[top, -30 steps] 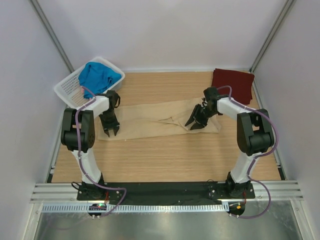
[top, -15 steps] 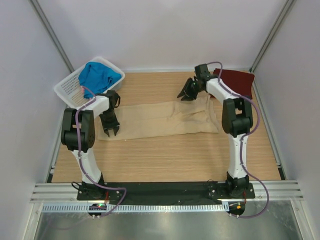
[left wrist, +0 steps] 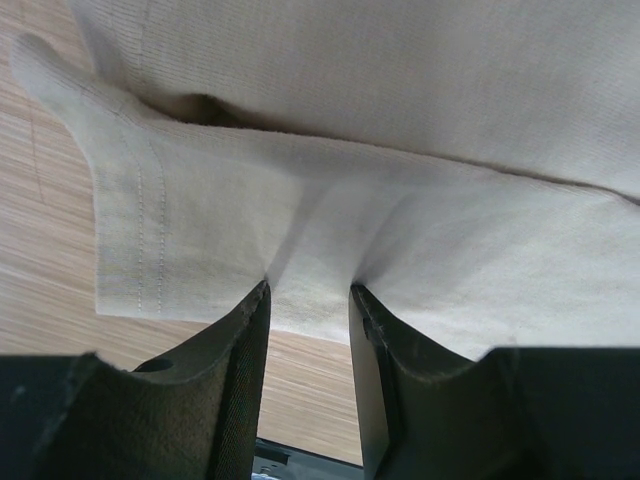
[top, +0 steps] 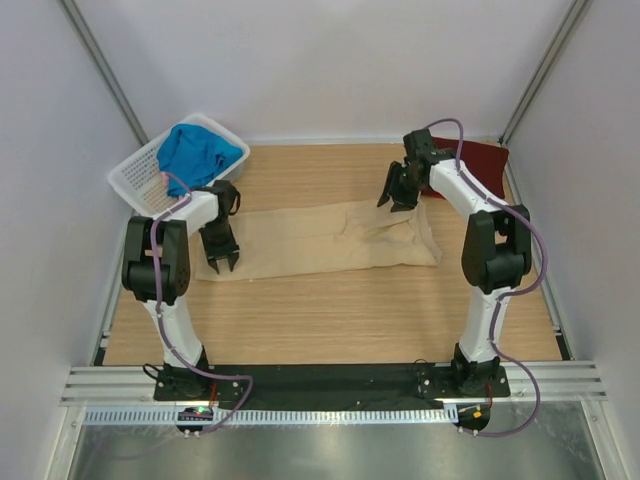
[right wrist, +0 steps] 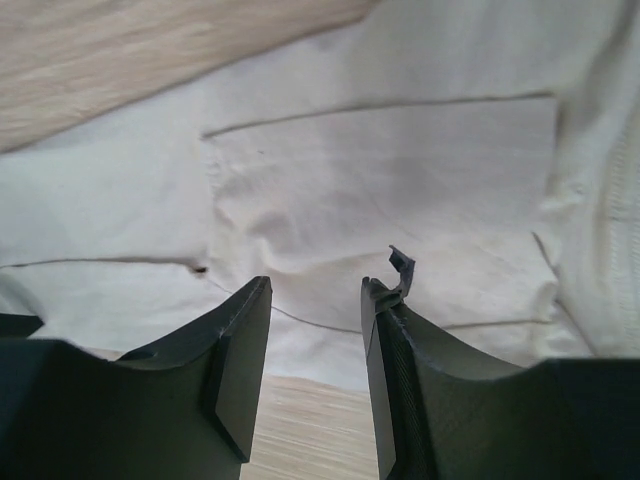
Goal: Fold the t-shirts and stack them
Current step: Fold the tshirt
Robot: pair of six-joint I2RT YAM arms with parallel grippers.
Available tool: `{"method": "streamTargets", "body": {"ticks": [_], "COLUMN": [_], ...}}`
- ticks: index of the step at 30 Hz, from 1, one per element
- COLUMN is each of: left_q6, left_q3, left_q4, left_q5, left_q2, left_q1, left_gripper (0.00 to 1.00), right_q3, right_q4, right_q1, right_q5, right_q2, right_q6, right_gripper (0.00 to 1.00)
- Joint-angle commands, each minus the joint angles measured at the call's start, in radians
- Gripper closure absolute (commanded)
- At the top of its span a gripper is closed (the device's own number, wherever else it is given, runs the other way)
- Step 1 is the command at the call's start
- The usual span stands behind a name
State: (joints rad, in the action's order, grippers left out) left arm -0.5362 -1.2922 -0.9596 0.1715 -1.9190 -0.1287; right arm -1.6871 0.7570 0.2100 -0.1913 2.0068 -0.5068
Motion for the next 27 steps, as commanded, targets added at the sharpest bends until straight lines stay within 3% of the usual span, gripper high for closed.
{"method": "streamTargets", "body": {"ticks": [1,7,13,18,24,27], "left_q6": [0.039,0.078,0.068,0.019,-0.066,-0.131], "left_q3": [-0.029,-0.032,-0.107,-0.198,-0.447,-0.469], "left_q4": [0.018,0.154,0.202,0.396,0.458,0.533], "left_q5": [-0.049,-0.214,-0.308,-0.452,-0.457,-0.44], "left_q2": [0.069,0.159,0.143,0.043,-0.185,-0.23], "left_q1": [-0.006,-0.067,-0.161,-0.23,-0.288,-0.311], "left_gripper": [0.62,0.57,0.54,0.46,0.46,0.46], "right_q3": [0.073,-0.1,-0.186,-0.183,-0.192,-0.177], "right_q4": [-0.042,0.076,0.145,0.098,0.078,0.045], "right_q1": [-0.015,-0.024,-0.026,-0.031,-0.029,-0.031], "right_q5": [0.075,0.243,0.343,0.357,0.337,0.325], "right_q2": [-0.052,0.088,0.155,0.167,0.202,0.191], "right_q6": [0.088,0.125,0.192,0.214,0.205,0.198], "right_gripper": [0.52,0.52,0.55,0.55,0.59,0.67]}}
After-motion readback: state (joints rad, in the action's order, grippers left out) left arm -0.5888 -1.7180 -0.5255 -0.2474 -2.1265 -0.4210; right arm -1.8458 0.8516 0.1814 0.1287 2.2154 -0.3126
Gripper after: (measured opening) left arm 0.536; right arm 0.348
